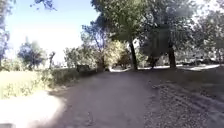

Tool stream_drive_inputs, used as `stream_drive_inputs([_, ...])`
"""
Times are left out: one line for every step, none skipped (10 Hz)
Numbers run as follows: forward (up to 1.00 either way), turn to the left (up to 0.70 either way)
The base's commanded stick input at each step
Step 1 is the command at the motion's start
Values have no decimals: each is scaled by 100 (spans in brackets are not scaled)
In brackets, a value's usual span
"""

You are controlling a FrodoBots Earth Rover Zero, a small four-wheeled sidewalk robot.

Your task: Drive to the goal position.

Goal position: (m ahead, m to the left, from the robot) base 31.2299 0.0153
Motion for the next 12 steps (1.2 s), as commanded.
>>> stream_drive_inputs([85, 0])
stream_drive_inputs([85, 0])
stream_drive_inputs([85, 0])
stream_drive_inputs([85, 0])
stream_drive_inputs([85, -6])
stream_drive_inputs([85, -32])
stream_drive_inputs([85, -34])
stream_drive_inputs([85, -34])
stream_drive_inputs([85, -13])
stream_drive_inputs([85, 0])
stream_drive_inputs([85, 0])
stream_drive_inputs([85, 0])
